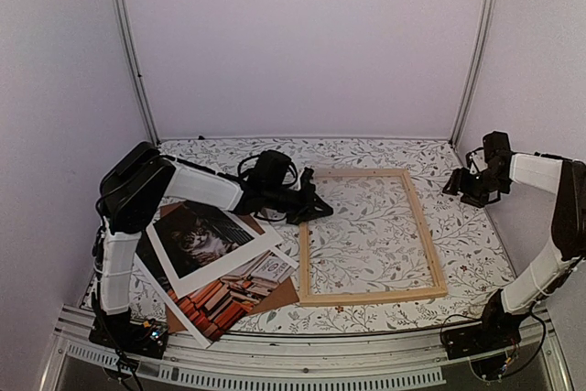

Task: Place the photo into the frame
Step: Place the glass panel in the frame body.

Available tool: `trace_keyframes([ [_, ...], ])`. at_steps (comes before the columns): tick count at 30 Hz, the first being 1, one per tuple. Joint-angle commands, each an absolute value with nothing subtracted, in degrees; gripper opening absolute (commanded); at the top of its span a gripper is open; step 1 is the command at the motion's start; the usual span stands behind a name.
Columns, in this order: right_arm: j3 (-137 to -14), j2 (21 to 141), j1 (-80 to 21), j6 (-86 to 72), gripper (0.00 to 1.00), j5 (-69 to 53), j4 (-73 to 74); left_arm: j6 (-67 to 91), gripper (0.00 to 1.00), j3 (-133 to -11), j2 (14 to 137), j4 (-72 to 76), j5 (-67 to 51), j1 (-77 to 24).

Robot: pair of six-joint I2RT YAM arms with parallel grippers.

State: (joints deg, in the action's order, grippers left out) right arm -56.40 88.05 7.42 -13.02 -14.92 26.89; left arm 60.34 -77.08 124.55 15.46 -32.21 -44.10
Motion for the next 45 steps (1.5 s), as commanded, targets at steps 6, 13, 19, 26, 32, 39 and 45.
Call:
trace_keyframes([
  [6,-56.2,89.6,3.1,-11.8,0.7,-15.8,24.3,53.9,0.0,-82.9,127.5,10.0,-36.9,-43.2],
  [13,-55.4,90.4,2.3,-11.6,0.7,-15.8,24.1,51.8,0.0,-85.4,128.8,7.4,-38.1,-42.8],
  [19,-54.7,90.5,1.8,-11.4,0.7,-15.8,23.9,49.8,0.0,-87.1,129.5,4.7,-38.9,-42.5],
  [26,-54.4,90.7,1.5,-11.3,0.7,-15.9,23.9,46.8,0.0,-89.7,130.2,1.2,-39.4,-41.9],
  [32,-54.2,91.0,1.1,-11.3,0.71,-15.8,23.8,45.5,0.0,-91.2,131.1,0.2,-40.2,-41.9],
  [39,-54.1,91.0,0.7,-11.2,0.71,-16.1,23.6,44.6,0.0,-92.6,132.2,-2.2,-41.2,-41.9],
  [45,-53.8,91.4,0.5,-11.2,0.71,-16.3,23.3,43.7,0.0,-93.6,132.7,-3.2,-41.5,-41.9],
])
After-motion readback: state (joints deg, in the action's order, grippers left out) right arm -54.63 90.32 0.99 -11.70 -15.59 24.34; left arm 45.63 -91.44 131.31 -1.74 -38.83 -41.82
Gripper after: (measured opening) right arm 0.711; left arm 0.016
